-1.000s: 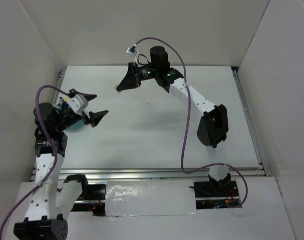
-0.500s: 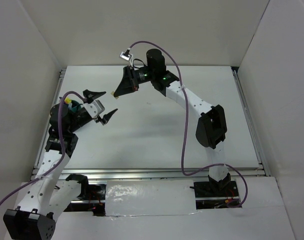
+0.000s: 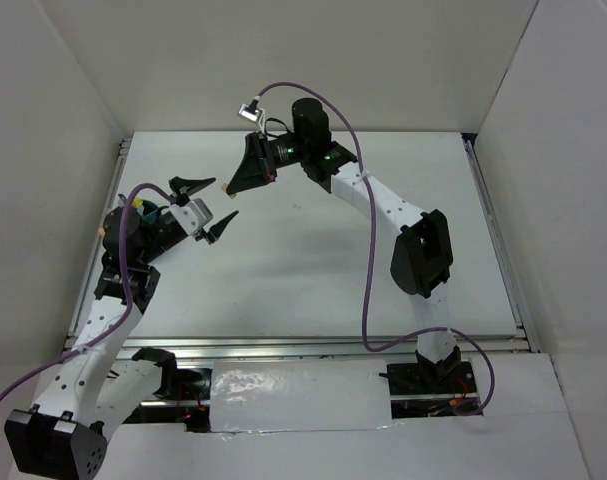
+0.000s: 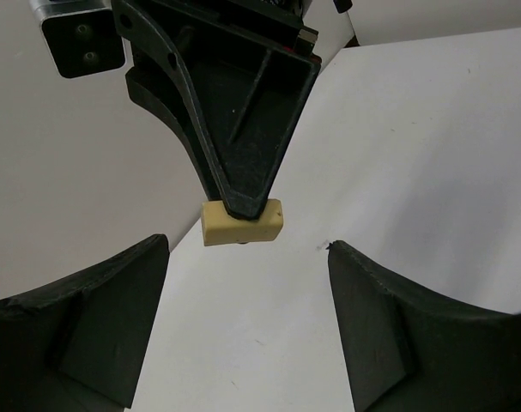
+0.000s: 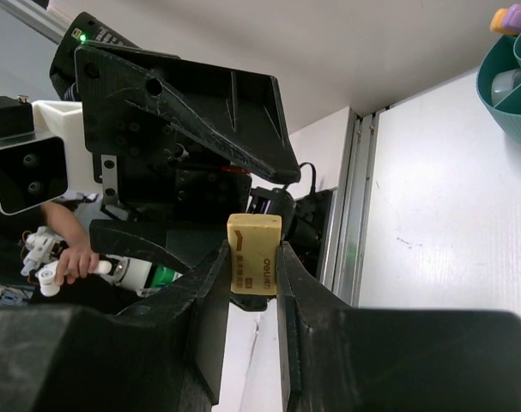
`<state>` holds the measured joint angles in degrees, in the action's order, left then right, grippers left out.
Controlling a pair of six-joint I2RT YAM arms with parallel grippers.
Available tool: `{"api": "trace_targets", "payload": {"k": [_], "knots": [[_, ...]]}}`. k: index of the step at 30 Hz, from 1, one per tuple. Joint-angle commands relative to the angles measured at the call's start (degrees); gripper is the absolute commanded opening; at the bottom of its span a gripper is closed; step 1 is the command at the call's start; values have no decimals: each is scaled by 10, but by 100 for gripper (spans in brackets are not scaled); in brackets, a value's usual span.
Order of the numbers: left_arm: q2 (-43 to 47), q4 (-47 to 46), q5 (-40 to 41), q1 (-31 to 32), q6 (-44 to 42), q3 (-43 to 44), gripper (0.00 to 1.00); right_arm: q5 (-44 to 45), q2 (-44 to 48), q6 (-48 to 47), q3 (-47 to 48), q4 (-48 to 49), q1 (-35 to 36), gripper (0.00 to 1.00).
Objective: Sort the stationery into containers
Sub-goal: Pick up the stationery from the center of the board.
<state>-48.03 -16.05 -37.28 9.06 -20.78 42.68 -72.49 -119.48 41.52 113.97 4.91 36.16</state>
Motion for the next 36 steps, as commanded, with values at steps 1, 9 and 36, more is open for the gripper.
{"api": "trace_targets", "payload": {"k": [1,9,36], "knots": [[-3,-45,-7,3,-3,3,86,-8,23,2,1,34,8,0],[-20,-54,-2,6,6,17,79,-4,23,-2,-1,27,8,0],[-33,-69,3,22,3,40,52,6,21,-14,-2,9,8,0]]}}
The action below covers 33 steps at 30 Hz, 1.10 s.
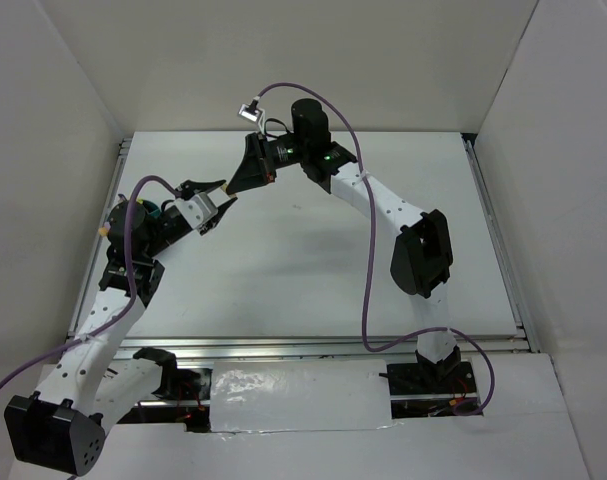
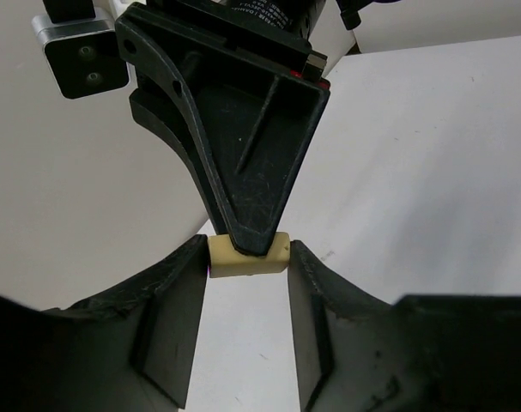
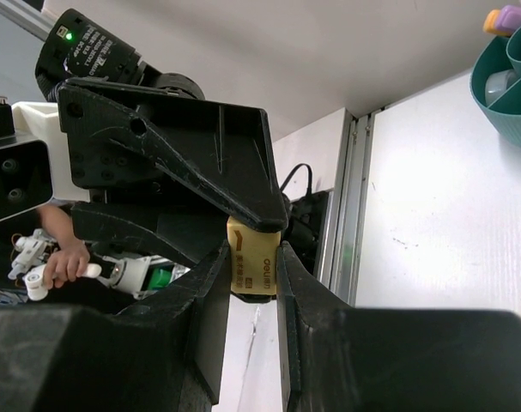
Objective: Sort the stationery into containers
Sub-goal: Pick up the stationery from the center of the board, then place the stationery in the storage box.
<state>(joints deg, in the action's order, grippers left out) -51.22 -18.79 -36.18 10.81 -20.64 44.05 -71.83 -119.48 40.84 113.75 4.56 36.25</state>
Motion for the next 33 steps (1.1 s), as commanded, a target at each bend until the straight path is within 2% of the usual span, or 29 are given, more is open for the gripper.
{"api": "trace_targets", "payload": {"k": [1,3,6,7,8,9,12,15,18,19,22,24,25,26,30,32,33], "knots": [[-1,-37,-8,4,0,27,50,-1,21,-7,1,12,8,0],[0,-35,-5,5,-3,29,44,-2,20,-7,2,13,7,0],[-3,-27,-3,5,-3,32,38,-2,19,-7,2,13,8,10],[-2,-26,-3,5,-2,33,36,-2,19,-7,2,13,8,23],[-2,-23,-3,4,-2,33,34,-3,20,-6,2,13,8,31],[0,-15,-2,6,-2,34,32,-2,21,-7,2,13,8,46],[7,4,1,5,-9,34,28,5,25,-8,-5,11,3,67],[29,44,18,4,-11,32,25,19,36,-10,-15,1,-9,76],[45,102,55,-3,21,41,20,43,48,-58,-15,-41,-30,78],[47,120,69,-5,38,45,16,54,51,-77,-13,-82,-44,78],[51,210,131,-15,105,69,13,90,65,-134,-17,-134,-74,79],[56,254,206,-18,149,76,10,101,74,-167,-20,-164,-86,79],[59,264,246,-18,182,77,5,105,78,-176,-23,-172,-92,79],[57,277,335,-19,201,78,4,110,80,-186,-25,-181,-100,79],[51,342,429,-49,297,87,3,133,95,-248,-26,-232,-104,79],[36,371,456,-61,352,99,0,142,98,-255,-27,-239,-103,79],[27,411,482,-64,368,106,0,143,99,-258,-29,-242,-103,79]]}}
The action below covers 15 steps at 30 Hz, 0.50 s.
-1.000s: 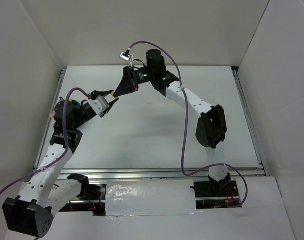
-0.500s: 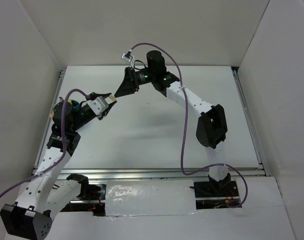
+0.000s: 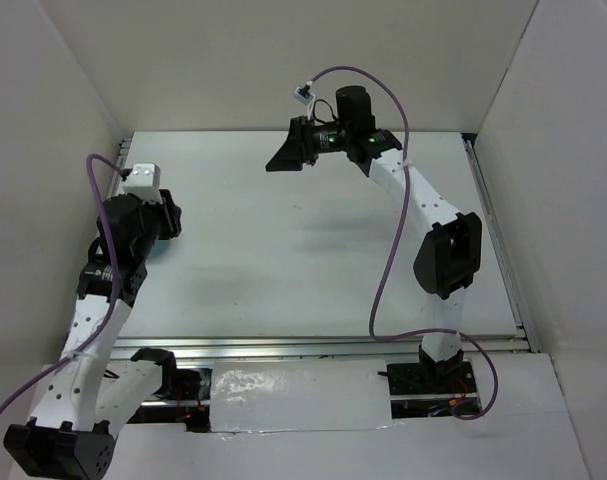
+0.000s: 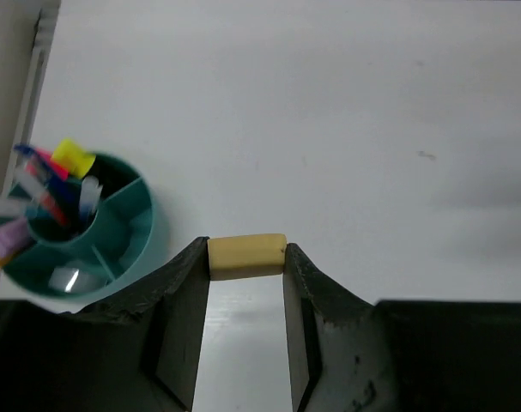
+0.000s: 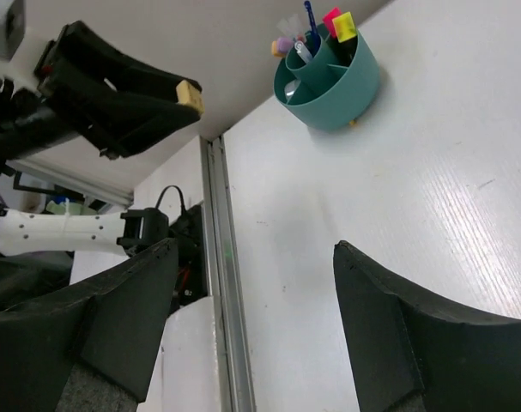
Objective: Sort the stationery into containers
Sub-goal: Place the stationery in the storage box.
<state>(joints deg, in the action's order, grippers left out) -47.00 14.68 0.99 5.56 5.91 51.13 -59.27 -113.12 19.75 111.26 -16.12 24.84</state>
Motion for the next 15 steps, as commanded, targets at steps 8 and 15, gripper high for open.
{"api": "trace_targets", "payload": {"k": [8,15], "knots": [[-77,151,140,-54,206,67,5,33,49,-79,-22,-60,10,79],[-163,220,126,-123,249,114,6,47,55,-97,-20,-77,2,78]]}}
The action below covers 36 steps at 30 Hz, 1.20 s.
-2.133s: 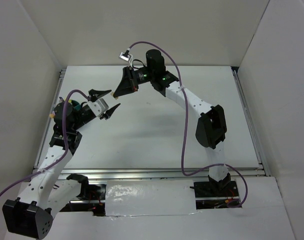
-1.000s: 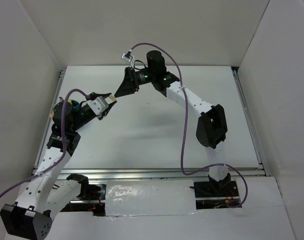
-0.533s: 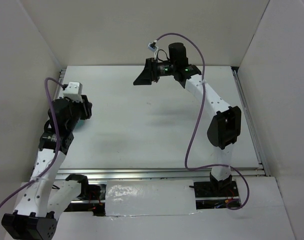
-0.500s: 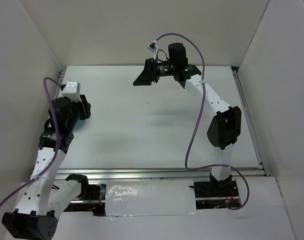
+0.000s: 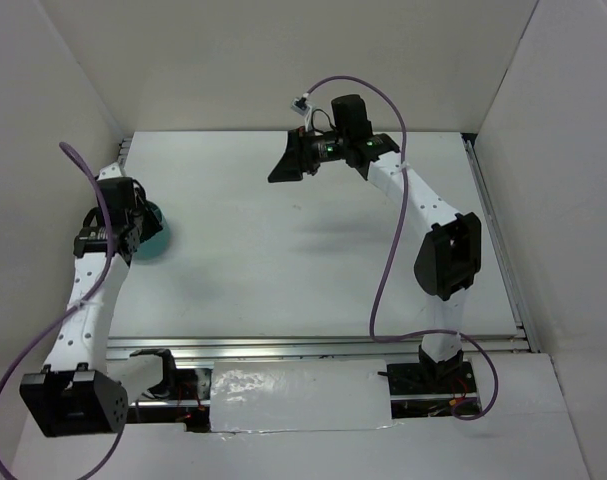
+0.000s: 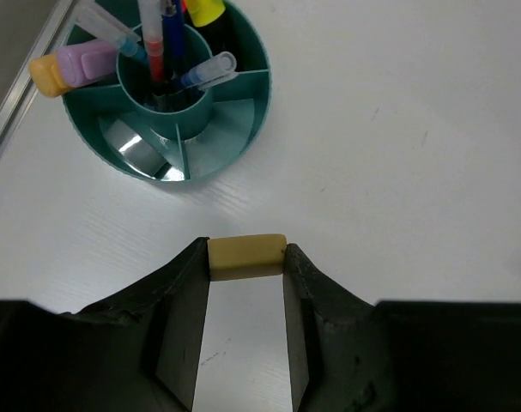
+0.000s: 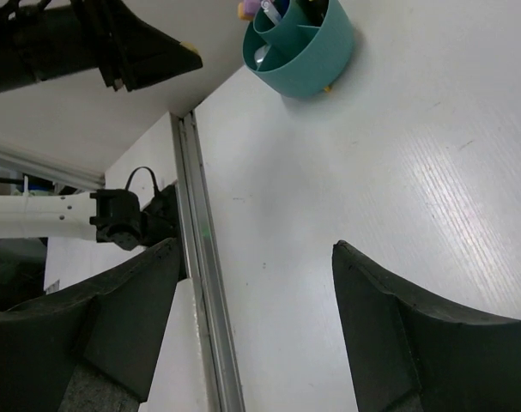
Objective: Sort the stationery into containers
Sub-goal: Place the stationery in the storage box.
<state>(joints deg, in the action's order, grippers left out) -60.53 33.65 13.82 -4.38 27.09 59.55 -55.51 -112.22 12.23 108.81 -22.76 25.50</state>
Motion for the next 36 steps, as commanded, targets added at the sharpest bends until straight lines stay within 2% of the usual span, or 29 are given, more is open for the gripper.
{"api": "trace_targets", "payload": {"k": [1,7,12,19,25,36], "knots": [[-33,33,-14,-31,41,36,5,9,46,-22,5,-11,-6,78],[-77,12,-29,-40,68,57,5,13,50,-26,0,-15,-16,78],[-121,0,-17,-41,93,80,12,14,50,-27,1,-16,-21,77],[-179,15,14,-61,160,115,16,16,50,-27,1,-17,-29,77],[-223,20,39,-62,181,152,16,14,47,-26,-1,-17,-31,77],[-263,21,17,-64,200,170,21,14,46,-26,-5,-18,-38,77]]}}
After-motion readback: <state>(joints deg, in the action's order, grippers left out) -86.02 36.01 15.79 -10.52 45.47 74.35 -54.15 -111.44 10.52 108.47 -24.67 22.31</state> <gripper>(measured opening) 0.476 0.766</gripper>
